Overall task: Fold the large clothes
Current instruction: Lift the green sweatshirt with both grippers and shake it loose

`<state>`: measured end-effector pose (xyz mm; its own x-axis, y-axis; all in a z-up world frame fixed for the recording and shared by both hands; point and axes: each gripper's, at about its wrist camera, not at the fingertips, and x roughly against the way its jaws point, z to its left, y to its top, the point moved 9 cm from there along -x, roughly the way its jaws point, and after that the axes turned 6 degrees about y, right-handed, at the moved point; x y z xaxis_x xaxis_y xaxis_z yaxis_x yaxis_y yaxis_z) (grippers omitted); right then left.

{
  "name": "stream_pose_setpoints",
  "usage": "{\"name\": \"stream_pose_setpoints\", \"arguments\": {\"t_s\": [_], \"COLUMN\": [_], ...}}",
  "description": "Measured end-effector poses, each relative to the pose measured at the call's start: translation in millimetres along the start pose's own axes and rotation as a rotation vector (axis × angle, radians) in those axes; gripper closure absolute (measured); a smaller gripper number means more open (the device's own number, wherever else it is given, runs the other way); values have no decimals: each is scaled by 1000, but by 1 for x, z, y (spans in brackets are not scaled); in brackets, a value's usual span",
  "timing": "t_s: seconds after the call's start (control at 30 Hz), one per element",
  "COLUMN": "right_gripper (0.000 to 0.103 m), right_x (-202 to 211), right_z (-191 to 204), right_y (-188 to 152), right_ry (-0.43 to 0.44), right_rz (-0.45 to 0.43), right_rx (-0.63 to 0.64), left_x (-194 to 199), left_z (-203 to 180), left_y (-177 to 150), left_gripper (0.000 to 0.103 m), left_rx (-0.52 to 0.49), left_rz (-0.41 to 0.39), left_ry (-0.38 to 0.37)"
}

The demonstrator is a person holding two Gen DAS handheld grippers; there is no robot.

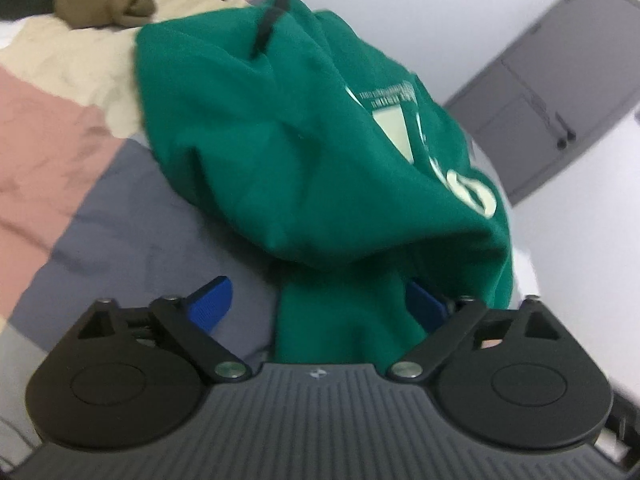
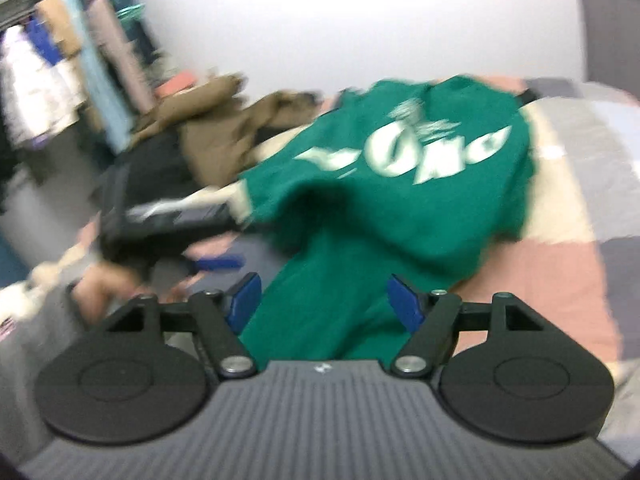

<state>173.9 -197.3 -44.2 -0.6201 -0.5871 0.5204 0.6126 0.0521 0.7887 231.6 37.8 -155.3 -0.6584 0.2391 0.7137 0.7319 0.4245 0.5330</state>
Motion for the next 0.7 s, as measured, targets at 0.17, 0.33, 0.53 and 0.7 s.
{"name": "stream_pose_setpoints", "arguments": {"t_s": [0.17, 0.33, 0.53, 0.7], "right_gripper": [31, 31, 29, 29], "right_x": [-46, -93, -119, -104], "right_z": [-65, -111, -124, -131], "right_y": [8, 7, 13, 31], "right_ry": [-165, -97, -35, 35], "right_rz": [77, 86, 42, -55], "right_rx": [-151, -368, -413, -464], "left_x": [-31, -55, -39, -4], "left_z": [-14, -16, -34, -55], "left_y": [-5, -9, -11, -16], "left_gripper": [23, 64, 92, 94], "left_rx": [-102, -115, -89, -69], "left_rz": [31, 57, 57, 44], "left_ry": [44, 39, -97, -273]}}
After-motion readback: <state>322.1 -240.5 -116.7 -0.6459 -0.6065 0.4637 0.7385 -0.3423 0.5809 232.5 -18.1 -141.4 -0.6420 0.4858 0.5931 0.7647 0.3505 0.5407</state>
